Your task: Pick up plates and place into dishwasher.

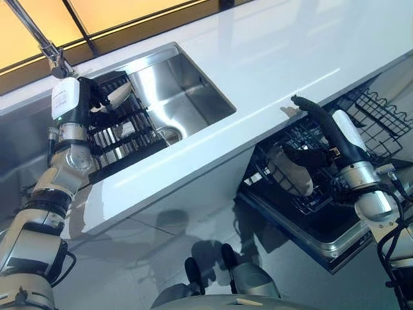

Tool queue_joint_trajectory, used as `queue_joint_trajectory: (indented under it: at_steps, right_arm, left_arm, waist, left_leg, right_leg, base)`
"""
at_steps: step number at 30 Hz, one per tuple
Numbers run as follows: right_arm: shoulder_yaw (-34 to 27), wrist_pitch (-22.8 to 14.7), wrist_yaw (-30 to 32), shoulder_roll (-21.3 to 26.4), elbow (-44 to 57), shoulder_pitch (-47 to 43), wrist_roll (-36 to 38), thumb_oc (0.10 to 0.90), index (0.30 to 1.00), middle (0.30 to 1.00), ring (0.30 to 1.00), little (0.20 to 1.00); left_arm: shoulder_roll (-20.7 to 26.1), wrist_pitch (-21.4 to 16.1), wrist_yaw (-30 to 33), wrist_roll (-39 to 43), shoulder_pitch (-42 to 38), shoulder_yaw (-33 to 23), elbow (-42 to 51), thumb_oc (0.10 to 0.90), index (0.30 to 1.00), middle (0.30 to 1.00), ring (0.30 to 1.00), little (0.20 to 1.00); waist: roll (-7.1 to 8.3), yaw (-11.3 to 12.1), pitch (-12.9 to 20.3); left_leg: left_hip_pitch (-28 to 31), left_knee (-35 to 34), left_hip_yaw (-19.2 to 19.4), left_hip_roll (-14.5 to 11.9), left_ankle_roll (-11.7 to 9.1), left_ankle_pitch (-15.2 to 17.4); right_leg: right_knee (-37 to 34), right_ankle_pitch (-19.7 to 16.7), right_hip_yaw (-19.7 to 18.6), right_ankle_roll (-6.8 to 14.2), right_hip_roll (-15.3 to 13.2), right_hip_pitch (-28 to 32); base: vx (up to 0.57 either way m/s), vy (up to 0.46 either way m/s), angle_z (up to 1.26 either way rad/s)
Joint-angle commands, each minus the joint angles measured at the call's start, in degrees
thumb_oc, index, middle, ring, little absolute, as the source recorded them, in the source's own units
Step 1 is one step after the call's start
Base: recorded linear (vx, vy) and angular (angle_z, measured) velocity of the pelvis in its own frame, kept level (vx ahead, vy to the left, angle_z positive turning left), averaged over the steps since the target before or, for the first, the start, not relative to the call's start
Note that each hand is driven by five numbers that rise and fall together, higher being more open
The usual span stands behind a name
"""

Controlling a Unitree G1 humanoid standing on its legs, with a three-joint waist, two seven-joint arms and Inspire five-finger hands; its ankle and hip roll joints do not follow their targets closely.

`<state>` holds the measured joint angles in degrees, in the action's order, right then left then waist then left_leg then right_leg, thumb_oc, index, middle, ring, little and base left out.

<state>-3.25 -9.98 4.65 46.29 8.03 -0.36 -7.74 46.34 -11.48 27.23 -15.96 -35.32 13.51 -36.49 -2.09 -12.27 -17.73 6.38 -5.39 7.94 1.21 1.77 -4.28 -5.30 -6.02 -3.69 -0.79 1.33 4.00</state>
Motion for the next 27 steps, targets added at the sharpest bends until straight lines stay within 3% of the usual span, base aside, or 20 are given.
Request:
queue_joint_trajectory:
  at_steps: [1, 18, 27]
  right_arm:
    - [-2.6, -6.7, 2.7, 1.5, 3.3, -5.2, 3.4, 0.800, 0.900, 0.900, 0.900, 0.900]
    - [-0.9, -8.9, 4.9, 2.8, 1.0, -10.7, 3.6, 0.800, 0.900, 0.900, 0.900, 0.900]
    - [1.2, -8.7, 5.5, 4.2, 0.0, -14.4, -0.4, 0.800, 0.900, 0.900, 0.900, 0.900]
  left_arm:
    - [6.4, -4.2, 5.3, -1.0, -2.5, 0.7, 2.4, 0.100, 0.300, 0.300, 0.300, 0.200]
    - [9.2, -7.4, 5.9, -4.2, -2.1, 1.8, 12.2, 0.100, 0.300, 0.300, 0.300, 0.200]
    - [9.3, -9.9, 3.3, -2.8, -2.2, 2.2, 20.2, 0.100, 0.300, 0.300, 0.300, 0.200]
  waist:
    - [0.04, 1.9, 11.8]
    - [0.58, 3.8, 13.6]
    - [0.84, 5.0, 14.0]
  left_leg:
    - [2.1, 0.4, -1.3, 2.9, 1.4, 9.1]
    - [3.2, 0.4, -3.2, 3.2, 1.3, 9.4]
    - [3.6, 0.4, -4.3, 3.3, 1.4, 9.5]
  right_leg:
    - [0.3, 7.4, 1.6, 3.3, 1.4, 3.3]
    - [0.3, 7.9, 3.0, 2.6, 1.8, 4.9]
    - [0.3, 8.2, 3.7, 2.3, 1.8, 5.6]
  base:
    - [-0.06, -0.001, 0.08]
    - [-0.04, -0.003, 0.05]
    - [-0.02, 0.000, 0.05]
